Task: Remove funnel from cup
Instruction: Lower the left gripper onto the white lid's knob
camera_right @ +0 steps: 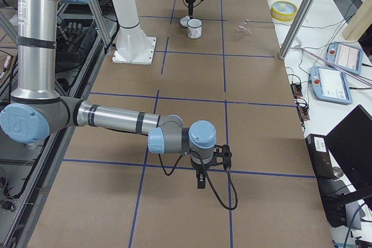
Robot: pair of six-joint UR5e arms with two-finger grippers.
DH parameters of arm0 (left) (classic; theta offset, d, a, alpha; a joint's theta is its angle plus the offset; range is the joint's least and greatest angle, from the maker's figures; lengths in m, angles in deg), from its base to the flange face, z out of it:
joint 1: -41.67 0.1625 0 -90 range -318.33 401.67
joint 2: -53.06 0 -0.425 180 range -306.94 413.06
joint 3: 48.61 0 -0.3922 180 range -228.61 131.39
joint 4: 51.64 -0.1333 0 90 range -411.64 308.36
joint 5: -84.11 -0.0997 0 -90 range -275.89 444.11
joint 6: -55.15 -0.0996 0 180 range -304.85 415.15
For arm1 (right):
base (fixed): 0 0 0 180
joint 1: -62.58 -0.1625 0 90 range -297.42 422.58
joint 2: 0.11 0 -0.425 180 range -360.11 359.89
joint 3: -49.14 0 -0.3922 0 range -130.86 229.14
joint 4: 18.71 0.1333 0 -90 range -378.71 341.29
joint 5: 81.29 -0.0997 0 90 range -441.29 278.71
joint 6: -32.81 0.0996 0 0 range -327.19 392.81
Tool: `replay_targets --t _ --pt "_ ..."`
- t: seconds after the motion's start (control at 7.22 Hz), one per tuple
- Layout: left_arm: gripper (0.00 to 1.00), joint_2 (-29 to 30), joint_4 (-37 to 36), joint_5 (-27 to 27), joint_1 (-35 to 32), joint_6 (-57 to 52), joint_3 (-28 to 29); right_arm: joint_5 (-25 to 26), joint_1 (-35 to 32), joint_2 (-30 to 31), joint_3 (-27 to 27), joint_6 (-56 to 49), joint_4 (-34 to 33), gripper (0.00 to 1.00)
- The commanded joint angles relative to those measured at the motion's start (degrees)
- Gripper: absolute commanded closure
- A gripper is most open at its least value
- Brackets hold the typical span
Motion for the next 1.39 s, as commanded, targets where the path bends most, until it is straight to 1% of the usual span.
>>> replay_targets --t 0.0,0.14,0.28,0.55,0.83,0.97,1.25 --pt "0.16 -1.95 2.77 0.08 0.84 0.07 0.01 0.00 0.00 0.00 0.00 -0.03 0.00 0.00" --pt "0.16 -3.71 5.84 0.08 1.54 0.16 0.10 0.00 0.00 0.00 0.00 -0.03 0.00 0.00" --pt "0.17 -4.51 7.09 0.08 1.63 0.42 0.01 0.00 0.00 0.00 0.00 -0.03 0.00 0.00" --pt "0.18 -4.43 7.19 0.08 2.59 2.44 -0.16 0.00 0.00 0.00 0.09 -0.03 0.00 0.00" --pt "0.23 -4.17 7.02 0.08 3.65 3.94 -0.16 0.00 0.00 0.00 0.00 -0.03 0.00 0.00" --pt "0.27 -3.99 7.01 0.08 3.74 4.03 -0.08 0.00 0.00 0.00 0.00 -0.03 0.00 0.00" --pt "0.42 -3.99 6.93 0.08 3.74 4.46 -0.25 0.00 0.00 0.00 0.00 -0.03 0.00 0.00"
